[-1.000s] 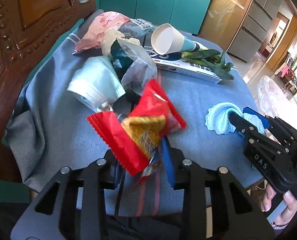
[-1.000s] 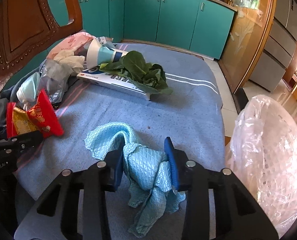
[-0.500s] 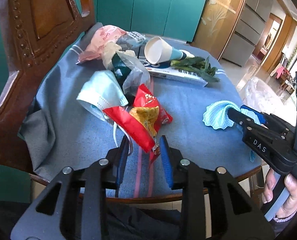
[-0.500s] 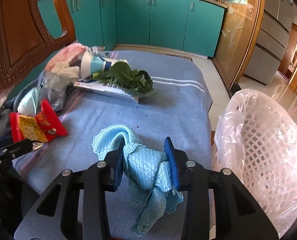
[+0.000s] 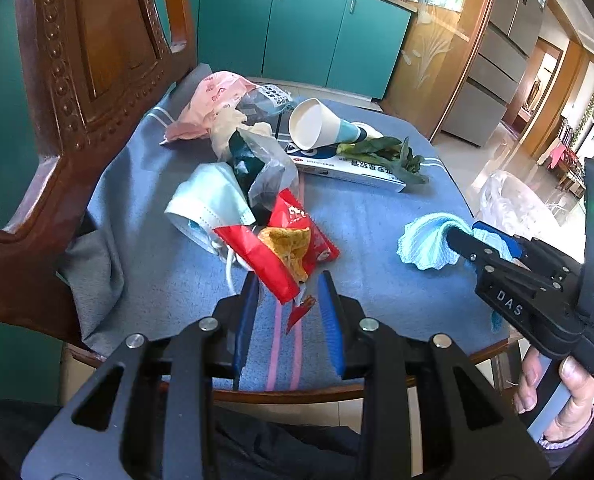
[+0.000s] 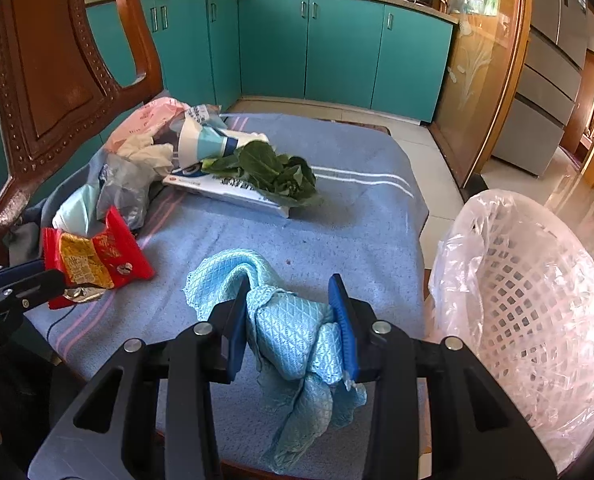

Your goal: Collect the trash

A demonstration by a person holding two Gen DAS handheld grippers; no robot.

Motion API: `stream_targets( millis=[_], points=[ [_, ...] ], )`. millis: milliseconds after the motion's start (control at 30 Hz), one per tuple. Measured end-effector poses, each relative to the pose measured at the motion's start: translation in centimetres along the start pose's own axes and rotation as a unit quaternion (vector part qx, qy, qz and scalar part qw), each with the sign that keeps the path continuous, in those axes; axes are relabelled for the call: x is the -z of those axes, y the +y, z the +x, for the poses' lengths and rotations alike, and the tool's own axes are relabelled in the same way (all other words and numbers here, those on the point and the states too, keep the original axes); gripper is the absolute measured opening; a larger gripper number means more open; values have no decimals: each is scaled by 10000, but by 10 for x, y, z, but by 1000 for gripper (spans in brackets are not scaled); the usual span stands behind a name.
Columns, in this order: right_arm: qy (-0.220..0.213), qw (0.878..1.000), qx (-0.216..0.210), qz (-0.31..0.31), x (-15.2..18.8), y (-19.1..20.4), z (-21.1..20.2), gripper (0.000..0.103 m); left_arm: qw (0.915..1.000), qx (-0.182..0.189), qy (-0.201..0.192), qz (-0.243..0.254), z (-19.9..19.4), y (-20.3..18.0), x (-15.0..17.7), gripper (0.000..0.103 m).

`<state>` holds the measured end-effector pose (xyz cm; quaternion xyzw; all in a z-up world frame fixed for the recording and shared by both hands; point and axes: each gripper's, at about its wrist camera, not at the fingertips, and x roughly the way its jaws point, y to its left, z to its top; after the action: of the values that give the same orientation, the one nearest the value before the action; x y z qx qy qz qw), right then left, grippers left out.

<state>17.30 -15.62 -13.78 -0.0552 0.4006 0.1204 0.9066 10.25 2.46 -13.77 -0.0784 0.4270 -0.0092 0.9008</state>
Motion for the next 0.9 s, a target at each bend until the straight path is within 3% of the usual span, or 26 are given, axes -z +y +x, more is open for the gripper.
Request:
stream_targets(
  millis=[267,567,900],
  points=[
    [-358,9989,-49,293,-13,-24,-27,38,9999,57,-107,33,-11,-7,-2,32],
    [-229,9986,-314,347,-5,-19,-23,38,9998,141,-155,46,-21,-14,-2,31],
    [-361,9977,-438,370,-9,-17,-33,38,9997,142,-191,49,-24,-16,-3,31]
  ],
)
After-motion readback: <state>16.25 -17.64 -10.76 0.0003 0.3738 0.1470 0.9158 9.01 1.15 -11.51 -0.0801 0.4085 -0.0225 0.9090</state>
